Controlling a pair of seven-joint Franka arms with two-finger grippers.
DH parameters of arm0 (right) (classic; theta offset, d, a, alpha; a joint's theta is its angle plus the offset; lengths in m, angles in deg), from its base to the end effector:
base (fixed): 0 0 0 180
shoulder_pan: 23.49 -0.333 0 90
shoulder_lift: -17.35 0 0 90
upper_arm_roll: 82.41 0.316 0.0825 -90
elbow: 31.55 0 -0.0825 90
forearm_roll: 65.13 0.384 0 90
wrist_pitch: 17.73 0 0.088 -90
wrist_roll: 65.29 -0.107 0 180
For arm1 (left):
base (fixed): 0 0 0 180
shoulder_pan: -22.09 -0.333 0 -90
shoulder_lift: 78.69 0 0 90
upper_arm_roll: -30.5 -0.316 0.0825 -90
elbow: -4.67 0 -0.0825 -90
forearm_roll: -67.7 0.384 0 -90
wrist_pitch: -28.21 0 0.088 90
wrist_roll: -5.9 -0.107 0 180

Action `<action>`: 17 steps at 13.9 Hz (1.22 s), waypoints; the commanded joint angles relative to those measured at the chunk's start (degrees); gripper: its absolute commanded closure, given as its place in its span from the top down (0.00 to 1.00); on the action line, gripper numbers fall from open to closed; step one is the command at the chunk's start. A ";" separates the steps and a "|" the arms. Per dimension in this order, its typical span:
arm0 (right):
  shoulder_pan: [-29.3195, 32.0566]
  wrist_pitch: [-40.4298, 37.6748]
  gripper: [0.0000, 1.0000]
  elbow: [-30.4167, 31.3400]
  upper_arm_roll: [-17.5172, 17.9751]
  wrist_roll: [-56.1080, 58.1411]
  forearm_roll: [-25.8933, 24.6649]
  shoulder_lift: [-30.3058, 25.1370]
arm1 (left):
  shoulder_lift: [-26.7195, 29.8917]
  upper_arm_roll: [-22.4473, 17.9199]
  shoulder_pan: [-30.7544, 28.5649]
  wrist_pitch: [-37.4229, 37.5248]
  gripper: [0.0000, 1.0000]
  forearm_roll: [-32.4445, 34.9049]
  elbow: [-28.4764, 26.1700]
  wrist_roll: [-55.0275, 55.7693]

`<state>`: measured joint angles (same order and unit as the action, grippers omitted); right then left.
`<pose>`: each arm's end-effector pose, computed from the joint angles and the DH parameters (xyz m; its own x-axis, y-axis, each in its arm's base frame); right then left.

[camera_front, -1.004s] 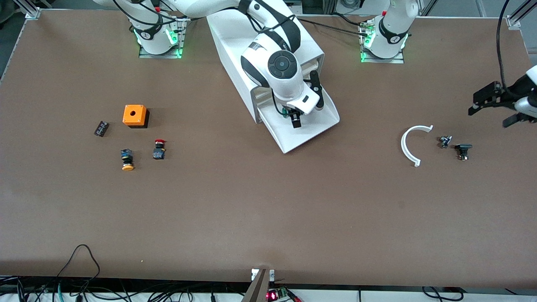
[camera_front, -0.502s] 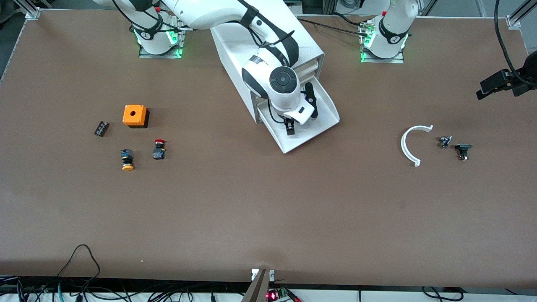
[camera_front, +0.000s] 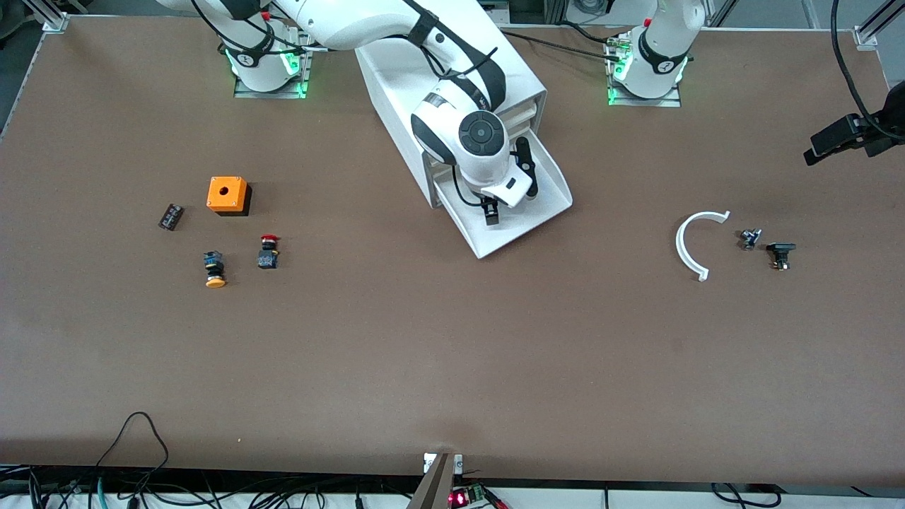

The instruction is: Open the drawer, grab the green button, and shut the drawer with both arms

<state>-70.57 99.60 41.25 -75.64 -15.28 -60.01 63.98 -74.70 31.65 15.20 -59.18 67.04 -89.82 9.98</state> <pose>0.4534 0.5921 0.2665 -0.1558 0.9827 0.1003 0.9766 0.1685 -0.1339 0.5246 0.0511 0.6215 0.9839 0.1700 -0.0548 0.1706 -0.9853 0.0062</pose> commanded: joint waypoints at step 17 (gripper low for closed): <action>-2.32 -0.08 0.61 -0.99 -0.27 -1.05 -0.98 1.53 | 0.32 -0.26 1.53 0.55 1.00 1.45 0.88 0.40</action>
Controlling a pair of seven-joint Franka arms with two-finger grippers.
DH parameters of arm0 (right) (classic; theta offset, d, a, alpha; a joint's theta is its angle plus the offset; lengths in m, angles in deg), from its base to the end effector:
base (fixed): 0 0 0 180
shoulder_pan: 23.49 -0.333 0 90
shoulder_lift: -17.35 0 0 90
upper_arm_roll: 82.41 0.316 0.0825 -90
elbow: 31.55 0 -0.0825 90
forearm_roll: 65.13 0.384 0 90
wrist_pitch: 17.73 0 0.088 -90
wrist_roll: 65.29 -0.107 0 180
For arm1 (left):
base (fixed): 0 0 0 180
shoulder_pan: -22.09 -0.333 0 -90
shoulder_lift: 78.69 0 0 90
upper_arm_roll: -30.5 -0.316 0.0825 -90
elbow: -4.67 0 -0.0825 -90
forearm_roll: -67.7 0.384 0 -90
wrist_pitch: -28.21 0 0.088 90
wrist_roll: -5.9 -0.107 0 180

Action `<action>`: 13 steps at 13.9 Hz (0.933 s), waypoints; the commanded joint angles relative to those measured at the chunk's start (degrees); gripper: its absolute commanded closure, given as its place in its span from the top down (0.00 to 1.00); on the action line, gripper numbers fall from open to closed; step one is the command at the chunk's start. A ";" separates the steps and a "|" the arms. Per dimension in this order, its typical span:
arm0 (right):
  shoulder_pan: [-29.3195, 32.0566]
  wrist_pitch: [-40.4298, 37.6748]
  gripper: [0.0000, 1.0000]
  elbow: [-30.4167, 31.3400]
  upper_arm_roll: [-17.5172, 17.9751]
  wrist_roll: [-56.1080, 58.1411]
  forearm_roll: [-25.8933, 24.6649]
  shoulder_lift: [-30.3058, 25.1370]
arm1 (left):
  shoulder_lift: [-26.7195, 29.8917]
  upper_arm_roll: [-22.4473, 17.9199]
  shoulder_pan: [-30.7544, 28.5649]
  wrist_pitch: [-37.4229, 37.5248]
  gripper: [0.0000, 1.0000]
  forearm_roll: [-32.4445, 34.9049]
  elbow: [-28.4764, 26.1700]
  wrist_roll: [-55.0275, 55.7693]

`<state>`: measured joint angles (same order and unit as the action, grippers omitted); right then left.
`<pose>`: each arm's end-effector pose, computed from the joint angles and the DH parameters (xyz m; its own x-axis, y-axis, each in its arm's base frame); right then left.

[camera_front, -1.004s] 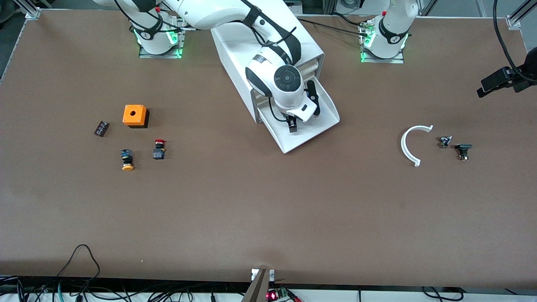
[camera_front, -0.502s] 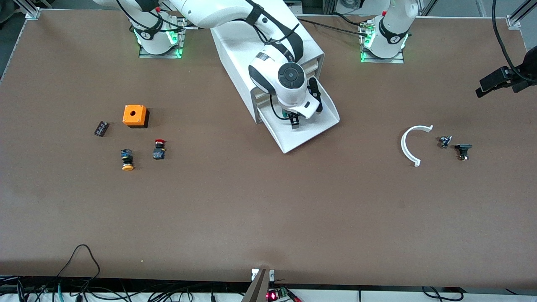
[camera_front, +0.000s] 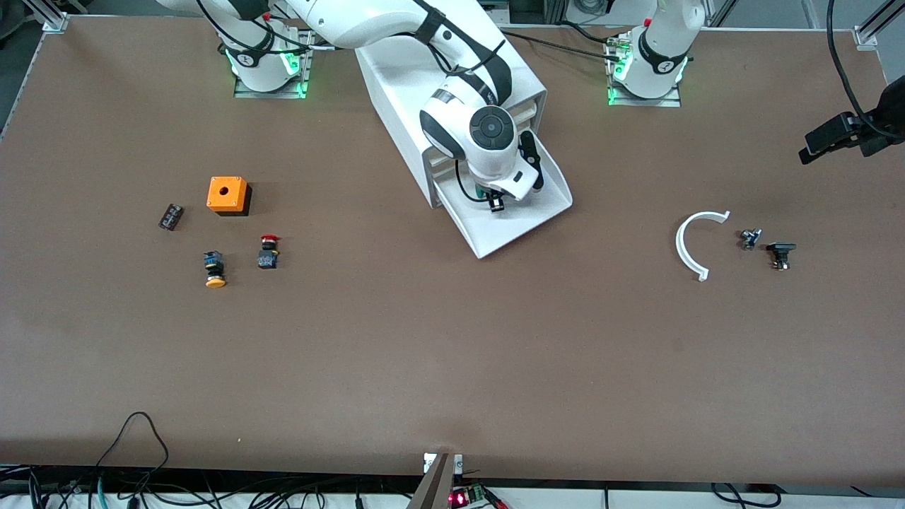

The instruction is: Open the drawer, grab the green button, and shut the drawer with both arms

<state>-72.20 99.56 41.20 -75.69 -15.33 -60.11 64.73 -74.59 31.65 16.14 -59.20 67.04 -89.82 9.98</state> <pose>0.4363 0.6038 0.2571 -0.1825 0.9790 0.0908 0.9705 0.1942 -0.1428 0.5249 0.0424 0.6225 0.9867 0.1539 -0.0526 0.1544 -0.9880 0.0064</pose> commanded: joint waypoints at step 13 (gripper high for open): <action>-2.17 4.09 0.25 -0.94 -0.65 -4.77 -3.08 2.37 | -3.23 -0.18 2.00 -10.38 1.00 1.45 -2.70 0.04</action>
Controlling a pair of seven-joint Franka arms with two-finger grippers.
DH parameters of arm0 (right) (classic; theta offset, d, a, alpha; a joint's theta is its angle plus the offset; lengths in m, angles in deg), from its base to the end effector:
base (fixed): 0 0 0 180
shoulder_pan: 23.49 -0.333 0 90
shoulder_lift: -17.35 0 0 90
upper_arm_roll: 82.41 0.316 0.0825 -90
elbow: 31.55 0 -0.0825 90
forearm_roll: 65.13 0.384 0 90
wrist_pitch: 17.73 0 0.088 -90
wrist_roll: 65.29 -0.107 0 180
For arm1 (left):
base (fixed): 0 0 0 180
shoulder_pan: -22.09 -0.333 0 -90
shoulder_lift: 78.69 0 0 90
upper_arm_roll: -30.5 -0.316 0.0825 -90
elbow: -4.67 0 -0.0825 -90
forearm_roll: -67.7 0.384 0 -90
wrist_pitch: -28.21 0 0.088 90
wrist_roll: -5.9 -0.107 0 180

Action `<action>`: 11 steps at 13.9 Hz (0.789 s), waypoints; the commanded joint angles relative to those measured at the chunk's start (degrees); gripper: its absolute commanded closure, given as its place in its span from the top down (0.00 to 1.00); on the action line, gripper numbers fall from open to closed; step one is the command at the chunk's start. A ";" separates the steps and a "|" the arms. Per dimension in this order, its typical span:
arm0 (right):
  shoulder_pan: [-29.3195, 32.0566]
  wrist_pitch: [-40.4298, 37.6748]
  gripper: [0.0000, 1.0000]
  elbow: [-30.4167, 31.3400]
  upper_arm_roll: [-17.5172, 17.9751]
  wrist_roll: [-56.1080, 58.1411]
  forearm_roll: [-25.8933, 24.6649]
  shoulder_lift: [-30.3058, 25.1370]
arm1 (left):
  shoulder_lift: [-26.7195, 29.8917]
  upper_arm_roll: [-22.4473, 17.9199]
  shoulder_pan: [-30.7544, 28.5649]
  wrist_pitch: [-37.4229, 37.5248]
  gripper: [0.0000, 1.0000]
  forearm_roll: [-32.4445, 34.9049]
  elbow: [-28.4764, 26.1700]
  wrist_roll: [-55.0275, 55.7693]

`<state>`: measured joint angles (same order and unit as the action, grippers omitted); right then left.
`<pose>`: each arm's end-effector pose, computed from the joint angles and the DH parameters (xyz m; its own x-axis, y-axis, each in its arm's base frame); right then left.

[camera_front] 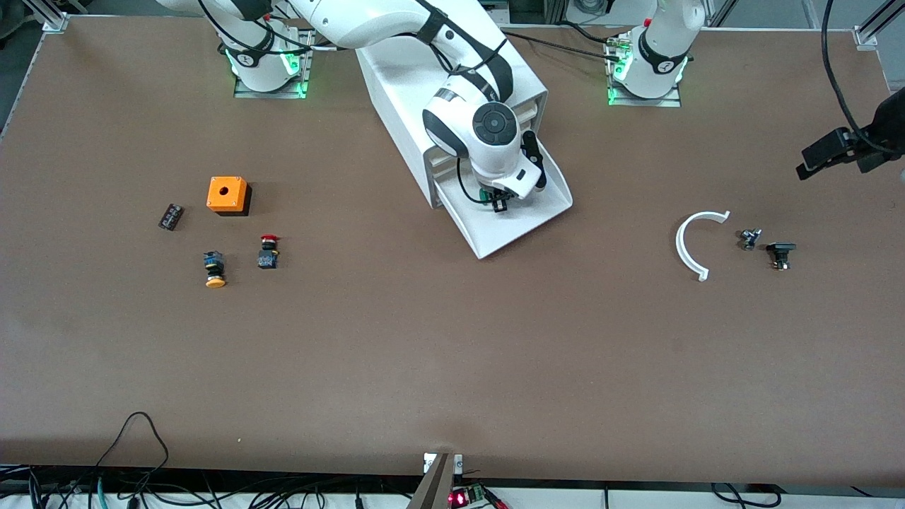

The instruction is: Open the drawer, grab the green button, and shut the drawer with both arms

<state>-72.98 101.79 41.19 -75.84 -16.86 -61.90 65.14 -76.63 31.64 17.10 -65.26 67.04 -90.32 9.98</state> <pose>0.4332 0.6105 0.2547 -0.1817 0.9794 0.0881 0.9765 0.1902 -0.1013 0.5467 0.0354 0.6084 0.9903 0.1387 0.0086 0.1386 -0.9903 0.0114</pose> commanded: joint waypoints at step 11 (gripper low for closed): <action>1.06 0.47 0.22 -3.66 -0.68 -15.08 -1.47 -7.52 | -11.37 1.84 5.60 -33.87 1.00 0.83 -17.34 11.61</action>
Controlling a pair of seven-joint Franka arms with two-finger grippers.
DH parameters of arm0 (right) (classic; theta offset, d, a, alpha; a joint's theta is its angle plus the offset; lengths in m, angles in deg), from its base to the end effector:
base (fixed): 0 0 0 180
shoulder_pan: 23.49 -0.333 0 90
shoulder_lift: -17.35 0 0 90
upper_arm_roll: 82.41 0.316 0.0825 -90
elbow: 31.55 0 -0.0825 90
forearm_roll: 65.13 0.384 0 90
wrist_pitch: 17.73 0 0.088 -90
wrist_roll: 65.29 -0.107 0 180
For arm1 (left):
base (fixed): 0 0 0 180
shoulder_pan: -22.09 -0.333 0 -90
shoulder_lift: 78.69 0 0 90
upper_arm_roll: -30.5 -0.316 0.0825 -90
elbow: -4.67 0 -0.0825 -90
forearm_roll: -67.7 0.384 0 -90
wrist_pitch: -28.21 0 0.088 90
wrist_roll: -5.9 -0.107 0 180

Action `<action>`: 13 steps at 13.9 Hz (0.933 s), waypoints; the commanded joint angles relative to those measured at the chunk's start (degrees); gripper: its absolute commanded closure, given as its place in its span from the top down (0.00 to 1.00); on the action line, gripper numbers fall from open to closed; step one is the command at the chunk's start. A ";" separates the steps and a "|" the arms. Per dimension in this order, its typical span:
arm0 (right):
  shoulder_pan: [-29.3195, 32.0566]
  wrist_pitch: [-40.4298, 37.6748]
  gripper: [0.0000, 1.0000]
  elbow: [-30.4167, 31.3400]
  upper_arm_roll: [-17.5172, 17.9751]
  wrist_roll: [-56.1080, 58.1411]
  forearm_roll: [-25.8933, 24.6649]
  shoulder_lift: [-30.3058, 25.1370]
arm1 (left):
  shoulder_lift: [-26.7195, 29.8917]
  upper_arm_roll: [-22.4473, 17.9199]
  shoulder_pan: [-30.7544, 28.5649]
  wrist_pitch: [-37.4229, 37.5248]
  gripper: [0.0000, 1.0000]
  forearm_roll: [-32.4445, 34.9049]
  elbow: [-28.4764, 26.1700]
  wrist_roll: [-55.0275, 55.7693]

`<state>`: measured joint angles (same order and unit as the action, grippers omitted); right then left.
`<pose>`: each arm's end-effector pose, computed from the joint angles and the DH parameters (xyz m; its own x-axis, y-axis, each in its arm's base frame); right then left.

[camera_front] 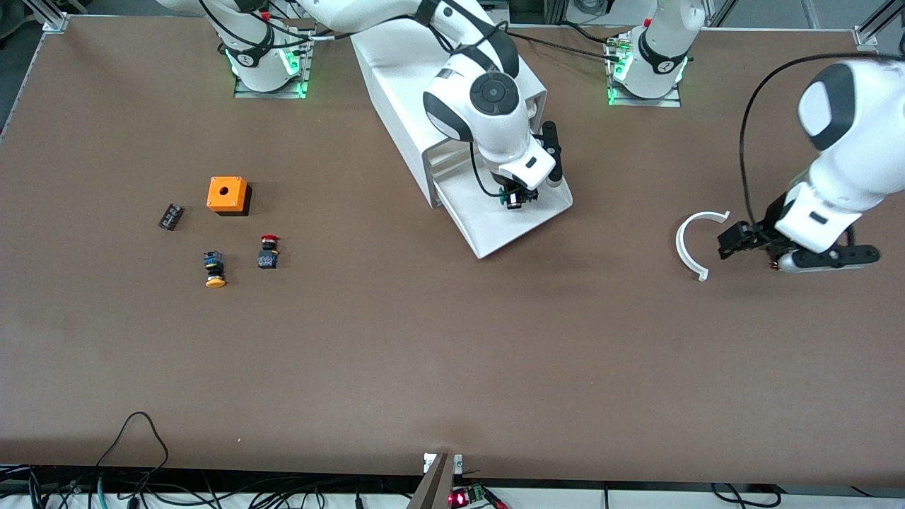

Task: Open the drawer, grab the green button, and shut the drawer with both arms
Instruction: 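Push the drawer shut with the left gripper while the right gripper lifts the button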

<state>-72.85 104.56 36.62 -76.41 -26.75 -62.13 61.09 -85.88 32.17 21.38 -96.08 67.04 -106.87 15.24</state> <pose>0.4556 0.6220 0.3504 -0.0103 0.9764 0.2157 0.9998 0.0066 0.0176 0.5957 -0.0100 0.4260 0.9838 0.1528 0.0934 0.1507 -0.9881 0.0293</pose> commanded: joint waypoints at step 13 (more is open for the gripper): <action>11.20 -3.28 0.22 17.86 -11.19 -42.98 -6.77 -13.33 | -18.66 4.66 18.65 -14.14 1.00 -3.28 -3.77 38.02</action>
<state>-63.74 100.68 47.23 -88.06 -61.40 -67.83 51.63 -105.39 35.63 39.66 -110.35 66.28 -109.44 52.80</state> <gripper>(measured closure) 0.586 0.000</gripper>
